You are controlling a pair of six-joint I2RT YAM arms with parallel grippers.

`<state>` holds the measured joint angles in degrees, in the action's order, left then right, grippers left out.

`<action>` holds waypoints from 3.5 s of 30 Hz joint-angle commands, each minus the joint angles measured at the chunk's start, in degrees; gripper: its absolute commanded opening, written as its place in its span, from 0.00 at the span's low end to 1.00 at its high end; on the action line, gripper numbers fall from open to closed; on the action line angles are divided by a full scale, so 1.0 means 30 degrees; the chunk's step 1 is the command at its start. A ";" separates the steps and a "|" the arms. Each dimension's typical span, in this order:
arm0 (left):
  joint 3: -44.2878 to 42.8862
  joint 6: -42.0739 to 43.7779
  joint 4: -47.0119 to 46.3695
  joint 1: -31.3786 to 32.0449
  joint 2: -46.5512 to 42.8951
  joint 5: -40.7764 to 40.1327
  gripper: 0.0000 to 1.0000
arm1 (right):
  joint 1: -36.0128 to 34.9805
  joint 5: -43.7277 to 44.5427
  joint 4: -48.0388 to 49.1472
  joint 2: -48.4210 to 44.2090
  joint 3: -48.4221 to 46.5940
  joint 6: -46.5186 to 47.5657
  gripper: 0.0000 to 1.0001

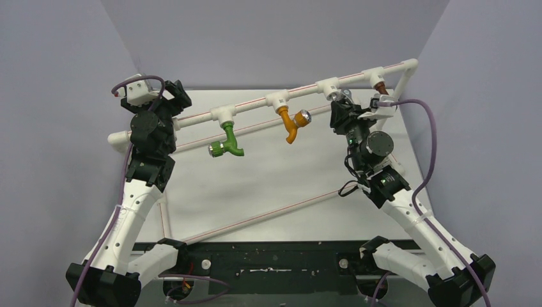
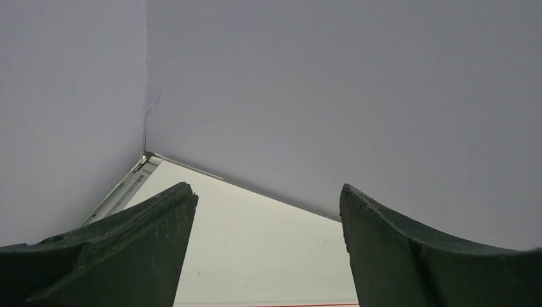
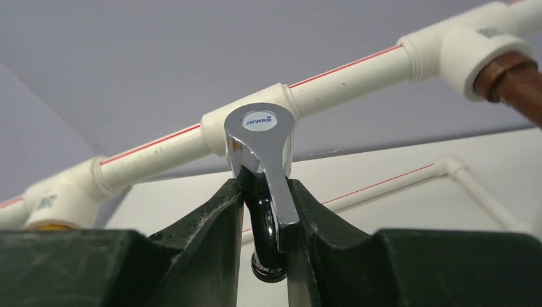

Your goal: Install the water faucets

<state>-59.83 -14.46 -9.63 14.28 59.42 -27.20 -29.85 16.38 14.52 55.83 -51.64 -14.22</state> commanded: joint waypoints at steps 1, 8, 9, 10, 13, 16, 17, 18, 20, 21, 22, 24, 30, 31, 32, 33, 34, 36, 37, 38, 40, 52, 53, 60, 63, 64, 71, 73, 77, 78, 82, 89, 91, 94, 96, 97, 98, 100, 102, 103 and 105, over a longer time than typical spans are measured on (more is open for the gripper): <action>0.1869 -0.0249 0.6610 0.0629 0.0454 0.0019 0.80 | 0.0499 0.1960 0.2103 -0.0045 -0.0556 -0.8007 0.00; 0.1869 -0.0247 0.6662 0.0644 0.0443 0.0022 0.80 | 0.0573 0.2296 0.1146 -0.0544 -0.0022 -1.5549 0.00; 0.1868 -0.0249 0.6655 0.0635 0.0439 0.0026 0.80 | 0.0574 0.2277 0.0858 -0.0602 -0.0041 -1.6547 0.00; 0.1868 -0.0249 0.6643 0.0630 0.0453 0.0034 0.80 | 0.0574 0.2274 0.0606 -0.0653 -0.0021 -1.7525 0.00; 0.1855 -0.0249 0.6652 0.0607 0.0491 0.0067 0.80 | 0.0574 0.2085 0.0065 -0.0809 0.0177 -2.0192 0.00; 0.1865 -0.0249 0.6623 0.0600 0.0497 0.0055 0.80 | 0.0545 0.2001 -0.0314 -0.0886 0.0533 -2.2495 0.00; 0.1890 -0.0249 0.6632 0.0586 0.0497 0.0063 0.80 | 0.0544 0.1881 -0.0467 -0.0837 0.0669 -2.3274 0.00; 0.1871 -0.0249 0.6658 0.0573 0.0497 0.0061 0.80 | 0.0544 0.1763 -0.0684 -0.0792 0.0789 -2.4013 0.00; 0.1884 -0.0248 0.6618 0.0545 0.0458 0.0073 0.80 | 0.0544 0.1460 -0.0770 -0.0717 0.1156 -2.5530 0.00; 0.1870 -0.0249 0.6627 0.0542 0.0455 0.0098 0.80 | 0.0544 0.1381 -0.0795 -0.0671 0.1264 -2.6144 0.00; 0.1894 -0.0249 0.6625 0.0542 0.0462 0.0061 0.80 | 0.0544 0.1353 -0.0805 -0.0614 0.1314 -2.6697 0.00; 0.1930 -0.0234 0.6620 0.0542 0.0477 0.0009 0.80 | 0.0522 0.1371 -0.1037 -0.0447 0.1135 -2.7346 0.00; 0.1942 -0.0219 0.6579 0.0516 0.0483 -0.0071 0.80 | 0.0488 0.0846 -0.1880 -0.0108 0.0423 -2.7818 0.01; 0.1929 -0.0219 0.6589 0.0498 0.0495 -0.0048 0.80 | 0.0486 0.0901 -0.1890 -0.0159 0.0473 -2.7745 0.08; 0.1934 -0.0220 0.6605 0.0459 0.0496 -0.0026 0.80 | 0.0486 0.0960 -0.1869 -0.0243 0.0570 -2.7626 0.14; 0.1935 -0.0220 0.6604 0.0454 0.0497 -0.0003 0.80 | 0.0486 0.0985 -0.1804 -0.0352 0.0689 -2.7527 0.22; 0.1928 -0.0205 0.6582 0.0432 0.0497 -0.0010 0.80 | 0.0486 0.0985 -0.1726 -0.0454 0.0802 -2.7408 0.27; 0.1906 -0.0219 0.6597 0.0397 0.0528 0.0079 0.80 | 0.0486 0.0930 -0.1624 -0.0636 0.1054 -2.7093 0.39; 0.1906 -0.0201 0.6625 0.0373 0.0526 0.0074 0.80 | 0.0486 0.0912 -0.1671 -0.0754 0.1090 -2.6812 0.44; 0.1916 -0.0217 0.6636 0.0367 0.0530 0.0088 0.80 | 0.0493 0.0862 -0.1790 -0.0870 0.1120 -2.6612 0.48; 0.1898 -0.0220 0.6631 0.0366 0.0526 0.0087 0.80 | 0.0515 0.0712 -0.1964 -0.1197 0.1233 -2.6061 0.56; 0.1917 -0.0212 0.6616 0.0366 0.0537 0.0148 0.80 | 0.0578 0.0795 -0.7587 -0.4701 0.0549 -2.1016 0.74; 0.1915 -0.0219 0.6616 0.0366 0.0553 0.0137 0.80 | 0.0610 0.0870 -0.8085 -0.4930 0.0074 -1.9911 0.74; 0.1898 -0.0249 0.6633 0.0367 0.0556 0.0215 0.80 | 0.0593 -0.0146 -0.8169 -0.6254 -0.1373 -0.9386 0.74; 0.1900 -0.0278 0.6603 0.0367 0.0555 0.0247 0.80 | 0.0577 -0.1632 -0.7840 -0.6217 -0.2071 -0.4043 0.75; 0.1909 -0.0278 0.6607 0.0366 0.0574 0.0241 0.80 | 0.0574 -0.1811 -0.8117 -0.6057 -0.2461 -0.2683 0.76; 0.1920 -0.0295 0.6588 0.0382 0.0530 0.0245 0.80 | 0.0574 -0.3852 -0.9118 -0.4914 -0.3949 0.7759 0.80; 0.1903 -0.0297 0.6582 0.0366 0.0497 0.0225 0.80 | 0.0574 -0.4329 -0.8995 -0.4918 -0.3763 1.0246 0.82; 0.1944 -0.0277 0.6551 0.0395 0.0439 0.0226 0.80 | 0.0400 -0.6599 -0.8943 -0.5142 -0.3209 1.4764 0.83; 0.1955 -0.0282 0.6549 0.0399 0.0424 0.0238 0.80 | 0.0222 -0.6789 -0.9020 -0.5132 -0.3186 1.5657 0.84; 0.1944 -0.0307 0.6566 0.0402 0.0409 0.0317 0.80 | -0.0522 -0.6896 -0.9558 -0.4526 -0.3012 1.9189 0.84; 0.1942 -0.0318 0.6522 0.0453 0.0496 0.0317 0.80 | -0.1096 -0.5621 -0.7531 -0.3362 -0.1679 2.4117 0.84; 0.1942 -0.0327 0.6505 0.0461 0.0548 0.0359 0.80 | -0.1208 -0.4917 -0.6900 -0.2850 -0.1420 2.5049 0.83; 0.1901 -0.0336 0.6494 0.0454 0.0557 0.0366 0.80 | -0.1242 -0.3984 -0.5379 -0.2101 -0.0975 2.5969 0.81; 0.1948 -0.0333 0.6514 0.0482 0.0555 0.0324 0.80 | -0.1228 -0.3641 -0.4119 -0.1787 -0.0669 2.6377 0.79; 0.1932 -0.0336 0.6508 0.0523 0.0555 0.0317 0.80 | -0.1241 -0.3538 -0.3575 -0.1636 -0.0547 2.6461 0.78; 0.1949 -0.0337 0.6496 0.0539 0.0555 0.0323 0.80 | -0.1217 -0.3331 -0.3097 -0.1471 -0.0447 2.6512 0.77; 0.1924 -0.0335 0.6504 0.0569 0.0570 0.0299 0.80 | -0.1103 -0.2864 -0.2485 -0.1066 -0.0368 2.6772 0.73; 0.1902 -0.0336 0.6512 0.0625 0.0559 0.0294 0.80 | -0.1096 -0.2512 -0.2075 -0.0682 -0.0429 2.6797 0.69; 0.1898 -0.0315 0.6519 0.0669 0.0570 0.0302 0.80 | -0.1060 -0.2503 -0.1804 -0.0568 -0.0429 2.6734 0.68; 0.1920 -0.0307 0.6512 0.0730 0.0556 0.0254 0.80 | -0.0974 -0.2656 -0.1411 -0.0345 -0.0465 2.6367 0.63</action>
<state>-59.72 -14.44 -9.45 14.28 59.16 -26.74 -33.06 5.80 1.76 53.95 -52.45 64.34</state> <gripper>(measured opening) 0.801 0.668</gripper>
